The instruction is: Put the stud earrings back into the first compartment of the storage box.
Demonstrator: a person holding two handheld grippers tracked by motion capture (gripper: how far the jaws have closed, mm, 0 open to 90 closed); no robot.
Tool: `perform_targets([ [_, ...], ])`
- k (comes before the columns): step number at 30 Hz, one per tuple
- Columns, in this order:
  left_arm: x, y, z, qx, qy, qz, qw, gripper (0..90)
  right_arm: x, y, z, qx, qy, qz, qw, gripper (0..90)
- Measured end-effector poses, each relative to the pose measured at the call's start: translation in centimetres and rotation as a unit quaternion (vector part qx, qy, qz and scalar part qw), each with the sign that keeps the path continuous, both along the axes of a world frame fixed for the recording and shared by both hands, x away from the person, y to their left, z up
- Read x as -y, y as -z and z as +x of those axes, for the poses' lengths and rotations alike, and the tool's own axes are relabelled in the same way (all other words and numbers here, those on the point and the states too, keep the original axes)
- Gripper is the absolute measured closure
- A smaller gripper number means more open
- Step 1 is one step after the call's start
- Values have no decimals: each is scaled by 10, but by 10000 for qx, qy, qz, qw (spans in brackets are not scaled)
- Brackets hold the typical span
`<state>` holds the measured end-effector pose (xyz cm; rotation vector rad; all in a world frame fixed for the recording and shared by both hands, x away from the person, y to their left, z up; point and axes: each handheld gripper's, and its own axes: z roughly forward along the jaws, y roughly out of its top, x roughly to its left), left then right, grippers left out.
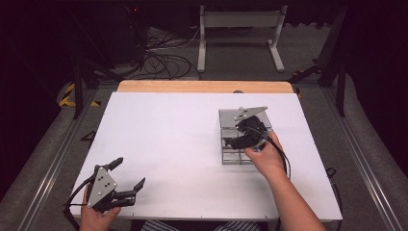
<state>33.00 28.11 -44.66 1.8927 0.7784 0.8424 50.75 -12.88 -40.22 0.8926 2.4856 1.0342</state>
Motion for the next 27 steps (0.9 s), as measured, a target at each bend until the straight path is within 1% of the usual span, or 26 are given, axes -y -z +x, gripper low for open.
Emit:
perform_targets([
  [2,0,0,0,14,-1,10,10000,98,4,-5,-9,147,-38,105,9998,239],
  [6,0,0,0,17,-23,-26,10000,99,11,-10,-26,301,-159,275,9990,171],
  [10,0,0,-1,11,-33,-32,10000,98,19,-12,-41,451,-295,471,9974,92],
  [11,0,-1,0,34,-36,-7,10000,98,22,-11,-45,492,-321,512,9970,72],
  [13,0,-1,-1,22,-36,-36,10000,98,28,-9,-54,581,-373,580,9959,33],
  [15,-1,-1,-1,29,-39,-26,10000,99,35,-5,-63,694,-414,670,9945,10],
  [17,-1,-1,-1,25,-41,-31,10000,98,45,1,-72,718,-432,747,9937,3],
  [21,-1,-1,-3,24,-49,-36,10000,98,69,20,-91,721,-397,1076,9908,1],
  [23,0,-2,-3,32,-43,-32,10000,98,81,32,-101,796,-327,1169,9894,1],
  [26,1,-2,-4,32,-21,-15,10000,98,97,45,-109,781,-196,1370,9873,1],
  [27,1,-2,-4,32,-21,-15,10000,98,100,46,-111,774,-170,1379,9873,1],
])
